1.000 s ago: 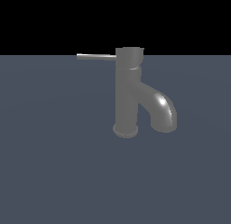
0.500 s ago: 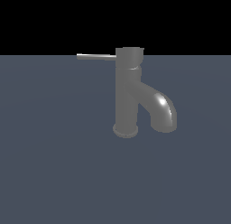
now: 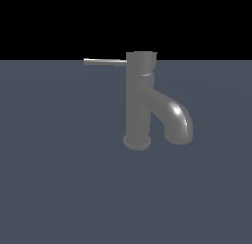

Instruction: Turn on the faucet by rotating a designated handle.

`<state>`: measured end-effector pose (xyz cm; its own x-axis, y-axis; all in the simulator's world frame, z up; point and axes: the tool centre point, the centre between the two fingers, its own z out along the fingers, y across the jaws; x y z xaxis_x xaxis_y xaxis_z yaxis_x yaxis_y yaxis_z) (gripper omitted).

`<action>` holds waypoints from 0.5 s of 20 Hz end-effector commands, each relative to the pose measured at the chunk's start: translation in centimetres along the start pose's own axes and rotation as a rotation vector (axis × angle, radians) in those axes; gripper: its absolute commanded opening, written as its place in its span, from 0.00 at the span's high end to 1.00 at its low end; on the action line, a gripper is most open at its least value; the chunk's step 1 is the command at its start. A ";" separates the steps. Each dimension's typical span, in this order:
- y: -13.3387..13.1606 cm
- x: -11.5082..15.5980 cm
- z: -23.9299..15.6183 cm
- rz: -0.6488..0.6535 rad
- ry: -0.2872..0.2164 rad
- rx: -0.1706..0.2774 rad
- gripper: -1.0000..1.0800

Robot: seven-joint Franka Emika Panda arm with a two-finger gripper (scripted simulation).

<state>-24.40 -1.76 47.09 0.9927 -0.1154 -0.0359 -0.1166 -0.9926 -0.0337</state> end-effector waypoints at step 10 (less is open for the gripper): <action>-1.7 4.6 1.7 0.191 -0.004 0.025 1.00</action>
<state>-20.49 -0.77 45.61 0.9614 -0.2713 -0.0455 -0.2734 -0.9607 -0.0482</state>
